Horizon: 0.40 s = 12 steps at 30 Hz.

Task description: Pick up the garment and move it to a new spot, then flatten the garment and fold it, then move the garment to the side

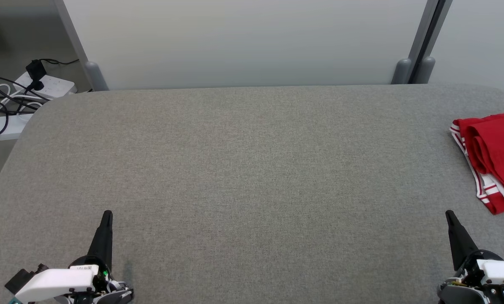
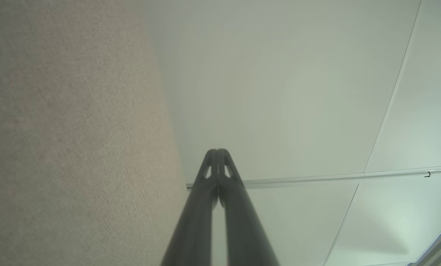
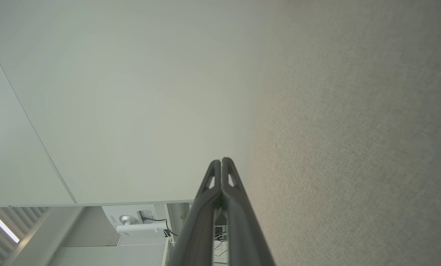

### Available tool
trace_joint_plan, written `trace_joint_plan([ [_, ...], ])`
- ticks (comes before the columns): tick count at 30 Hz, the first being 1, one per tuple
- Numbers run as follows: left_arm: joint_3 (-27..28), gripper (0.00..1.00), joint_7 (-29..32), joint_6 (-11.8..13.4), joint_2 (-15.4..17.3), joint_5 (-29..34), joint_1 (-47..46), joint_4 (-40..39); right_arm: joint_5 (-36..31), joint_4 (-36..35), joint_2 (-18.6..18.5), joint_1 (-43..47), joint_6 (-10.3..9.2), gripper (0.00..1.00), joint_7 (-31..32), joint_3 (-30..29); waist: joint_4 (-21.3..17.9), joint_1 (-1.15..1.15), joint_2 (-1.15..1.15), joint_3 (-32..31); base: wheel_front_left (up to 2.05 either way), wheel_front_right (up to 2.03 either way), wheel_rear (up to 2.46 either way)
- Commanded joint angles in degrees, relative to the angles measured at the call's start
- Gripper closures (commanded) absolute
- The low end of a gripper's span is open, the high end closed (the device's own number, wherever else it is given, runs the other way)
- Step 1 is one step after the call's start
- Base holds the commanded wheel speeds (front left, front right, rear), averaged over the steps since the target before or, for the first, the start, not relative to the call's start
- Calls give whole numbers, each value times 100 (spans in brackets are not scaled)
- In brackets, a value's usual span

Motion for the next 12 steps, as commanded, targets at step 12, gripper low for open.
trace_joint_plan([
  [12, 190, 100, 38, -49, 48, -25, -324, -134, 35, -154, -62, -259, 26, 100, 45, 75, 0, 0, 0, 0, 0, 0, 0],
])
